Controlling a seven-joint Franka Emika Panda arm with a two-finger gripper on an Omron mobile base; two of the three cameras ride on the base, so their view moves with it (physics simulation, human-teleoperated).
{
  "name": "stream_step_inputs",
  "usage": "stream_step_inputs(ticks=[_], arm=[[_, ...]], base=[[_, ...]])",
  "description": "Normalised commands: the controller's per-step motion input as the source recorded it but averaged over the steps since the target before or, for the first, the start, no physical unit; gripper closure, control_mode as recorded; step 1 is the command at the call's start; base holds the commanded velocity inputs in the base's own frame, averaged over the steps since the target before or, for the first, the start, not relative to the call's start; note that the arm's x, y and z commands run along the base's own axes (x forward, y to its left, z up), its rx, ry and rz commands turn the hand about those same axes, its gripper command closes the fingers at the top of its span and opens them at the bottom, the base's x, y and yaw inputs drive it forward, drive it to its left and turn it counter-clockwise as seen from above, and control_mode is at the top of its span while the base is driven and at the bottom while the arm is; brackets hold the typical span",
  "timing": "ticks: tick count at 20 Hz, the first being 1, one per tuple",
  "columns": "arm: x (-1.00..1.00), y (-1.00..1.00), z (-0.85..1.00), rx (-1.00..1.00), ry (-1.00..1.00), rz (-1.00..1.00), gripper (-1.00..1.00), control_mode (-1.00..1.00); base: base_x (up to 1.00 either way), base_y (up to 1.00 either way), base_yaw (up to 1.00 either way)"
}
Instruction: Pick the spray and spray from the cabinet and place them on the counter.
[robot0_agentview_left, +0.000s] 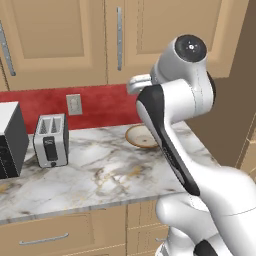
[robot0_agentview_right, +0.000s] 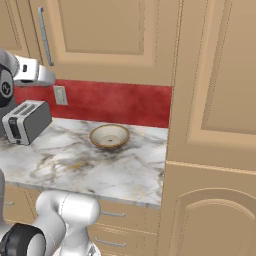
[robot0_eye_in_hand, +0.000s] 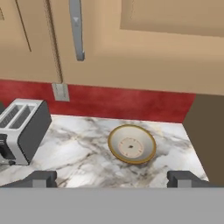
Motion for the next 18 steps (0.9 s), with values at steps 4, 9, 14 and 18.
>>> stream_step_inputs(ticks=[4,9,14,18], arm=[[0.00,0.10,0.04,0.00,0.00,0.00,-1.00,-1.00],[0.00,0.12,0.06,0.00,0.00,0.00,-1.00,-1.00],[0.02,0.13,0.14,0.00,0.01,0.00,-1.00,-1.00],[0.02,0.12,0.22,0.00,0.01,0.00,-1.00,-1.00]], base=[[0.00,0.00,0.00],[0.00,0.00,0.00],[0.00,0.00,0.00],[0.00,0.00,0.00]])
